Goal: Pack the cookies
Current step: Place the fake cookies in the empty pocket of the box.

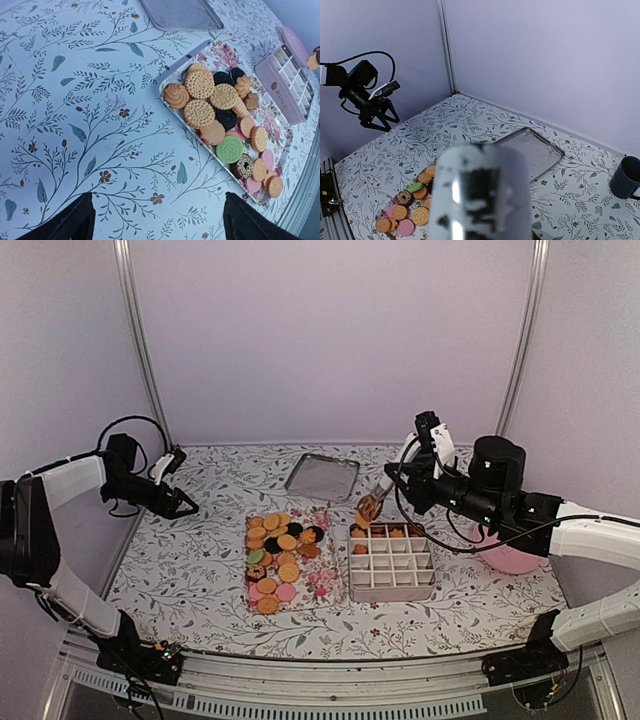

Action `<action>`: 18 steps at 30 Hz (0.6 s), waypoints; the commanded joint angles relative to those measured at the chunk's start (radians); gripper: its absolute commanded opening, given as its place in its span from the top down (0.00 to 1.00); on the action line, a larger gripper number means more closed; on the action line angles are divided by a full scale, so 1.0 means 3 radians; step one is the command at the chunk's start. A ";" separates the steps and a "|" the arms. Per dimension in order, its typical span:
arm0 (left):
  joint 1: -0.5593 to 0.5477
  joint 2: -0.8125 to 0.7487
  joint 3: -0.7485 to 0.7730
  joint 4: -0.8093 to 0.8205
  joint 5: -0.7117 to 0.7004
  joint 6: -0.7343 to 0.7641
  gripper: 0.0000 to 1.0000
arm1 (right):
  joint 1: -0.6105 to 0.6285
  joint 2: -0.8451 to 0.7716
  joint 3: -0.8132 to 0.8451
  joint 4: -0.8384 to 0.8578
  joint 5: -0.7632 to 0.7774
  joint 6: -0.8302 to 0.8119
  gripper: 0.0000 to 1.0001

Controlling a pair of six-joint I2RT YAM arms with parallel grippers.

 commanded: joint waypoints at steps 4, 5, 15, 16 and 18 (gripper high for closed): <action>-0.0001 0.0066 -0.0011 0.0053 -0.0067 0.0198 0.11 | -0.0097 0.0045 -0.0074 -0.0394 0.0067 0.0095 1.00; -0.0003 0.0098 0.0001 0.0053 -0.0072 0.0198 0.11 | -0.0101 0.0073 -0.0081 -0.0398 0.0058 0.0098 1.00; -0.0009 0.0211 0.0011 0.0073 0.0034 0.0167 0.12 | -0.0183 0.0205 -0.0069 -0.0434 0.0071 0.0019 1.00; -0.0010 0.0207 0.0007 0.0073 0.0041 0.0169 0.12 | -0.0192 0.0198 -0.0072 -0.0440 0.0081 0.0014 1.00; -0.0008 0.0201 0.0004 0.0073 0.0058 0.0174 0.12 | -0.0190 0.0190 -0.0077 -0.0446 0.0094 0.0008 1.00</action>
